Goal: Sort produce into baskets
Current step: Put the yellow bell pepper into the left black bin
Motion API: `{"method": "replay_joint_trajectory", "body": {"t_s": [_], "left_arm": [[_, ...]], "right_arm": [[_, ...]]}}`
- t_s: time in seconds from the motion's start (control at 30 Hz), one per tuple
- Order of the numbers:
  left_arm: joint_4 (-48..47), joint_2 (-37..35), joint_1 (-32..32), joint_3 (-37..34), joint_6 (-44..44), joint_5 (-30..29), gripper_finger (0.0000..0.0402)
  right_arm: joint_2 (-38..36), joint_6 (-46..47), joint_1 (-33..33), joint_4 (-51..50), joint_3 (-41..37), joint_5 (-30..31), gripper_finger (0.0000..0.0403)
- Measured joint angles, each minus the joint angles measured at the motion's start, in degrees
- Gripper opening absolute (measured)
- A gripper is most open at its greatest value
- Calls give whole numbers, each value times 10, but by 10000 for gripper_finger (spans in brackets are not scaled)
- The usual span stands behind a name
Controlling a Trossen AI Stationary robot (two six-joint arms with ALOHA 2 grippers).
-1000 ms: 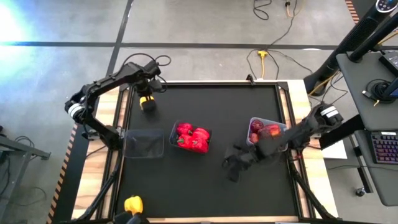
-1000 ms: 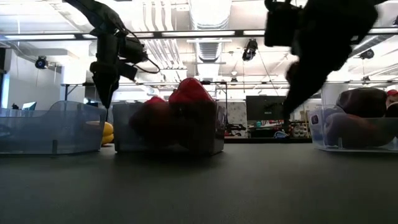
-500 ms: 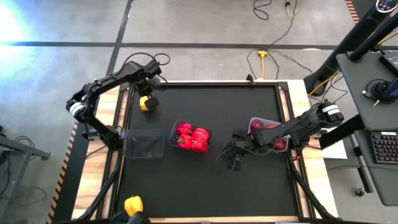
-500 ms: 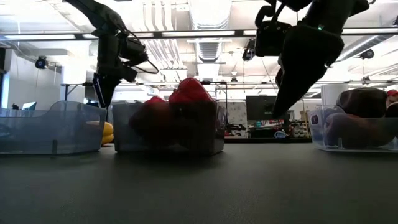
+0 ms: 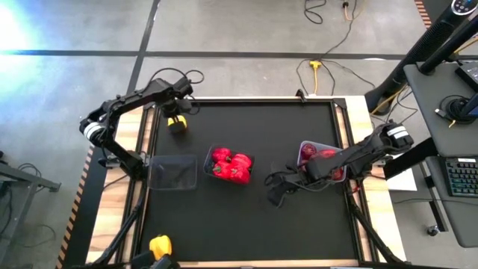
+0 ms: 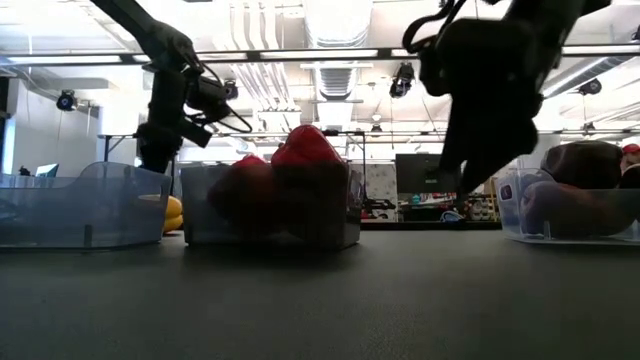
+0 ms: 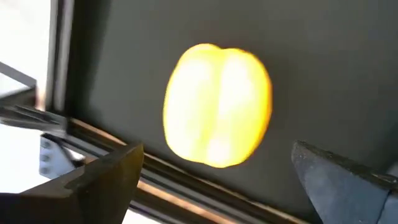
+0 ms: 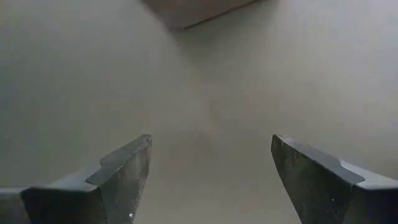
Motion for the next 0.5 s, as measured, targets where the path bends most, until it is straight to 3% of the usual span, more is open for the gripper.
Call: {"method": "replay_joint_trajectory", "body": {"t_s": [0.17,0.33,0.5], "left_arm": [[10,2,0,-3,45,-50,391],[14,6,6,-7,99,29,391],[24,46,8,-13,102,33,391]], "right_arm": [[0,36,44,0,0,4,320],[0,41,73,0,0,4,320],[1,50,81,0,0,5,320]]}}
